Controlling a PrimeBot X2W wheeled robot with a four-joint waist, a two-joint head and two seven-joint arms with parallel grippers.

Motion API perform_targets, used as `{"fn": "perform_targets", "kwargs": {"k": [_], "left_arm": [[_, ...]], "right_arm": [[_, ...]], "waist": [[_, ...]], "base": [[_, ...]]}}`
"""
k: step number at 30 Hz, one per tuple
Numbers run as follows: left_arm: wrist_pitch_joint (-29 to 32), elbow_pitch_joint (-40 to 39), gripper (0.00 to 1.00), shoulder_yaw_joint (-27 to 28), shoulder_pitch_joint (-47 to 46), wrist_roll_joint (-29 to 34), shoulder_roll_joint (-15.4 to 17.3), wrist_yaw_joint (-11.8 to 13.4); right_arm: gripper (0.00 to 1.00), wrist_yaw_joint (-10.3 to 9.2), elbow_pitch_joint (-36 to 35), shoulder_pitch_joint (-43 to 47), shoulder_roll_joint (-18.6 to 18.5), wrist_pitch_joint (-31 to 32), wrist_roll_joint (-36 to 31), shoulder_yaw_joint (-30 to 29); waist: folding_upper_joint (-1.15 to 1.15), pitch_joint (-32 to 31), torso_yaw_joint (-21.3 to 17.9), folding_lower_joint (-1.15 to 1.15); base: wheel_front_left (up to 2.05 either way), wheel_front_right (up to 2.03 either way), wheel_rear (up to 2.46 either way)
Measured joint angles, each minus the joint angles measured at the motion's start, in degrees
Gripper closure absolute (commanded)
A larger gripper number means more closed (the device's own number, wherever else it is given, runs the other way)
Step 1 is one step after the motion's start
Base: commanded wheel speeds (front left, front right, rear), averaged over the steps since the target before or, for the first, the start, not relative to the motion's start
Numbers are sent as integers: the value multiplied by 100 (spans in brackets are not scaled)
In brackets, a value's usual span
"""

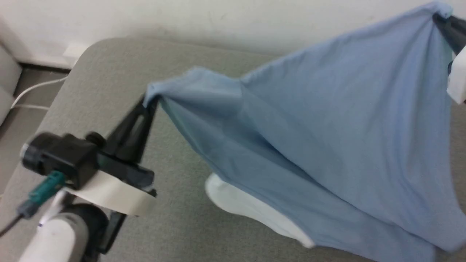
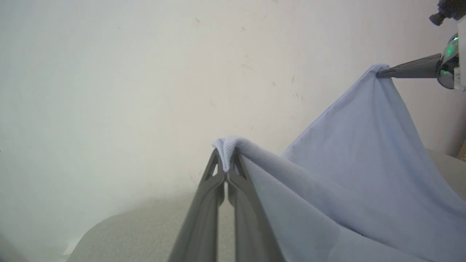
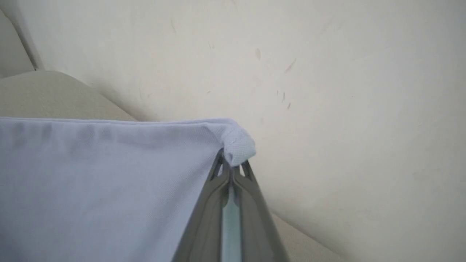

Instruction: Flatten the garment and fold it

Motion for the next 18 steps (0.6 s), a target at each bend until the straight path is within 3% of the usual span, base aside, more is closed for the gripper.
{"fn": "perform_targets", "kwargs": {"k": [10,18], "left_arm": [[-115,-833,100,801,-921,-35,259,123],[-151,-1038,100,1345,-1777,-90,454,201]], "right_arm": [[100,1,-1303,-52,-88,-119,109,-446],[100,0,-1971,-76,-35,32,143,-904]], "waist": [[0,-499,-766,0],[0,-597,-1190,0]], "base": [[0,0,0],[0,0,0]]}}
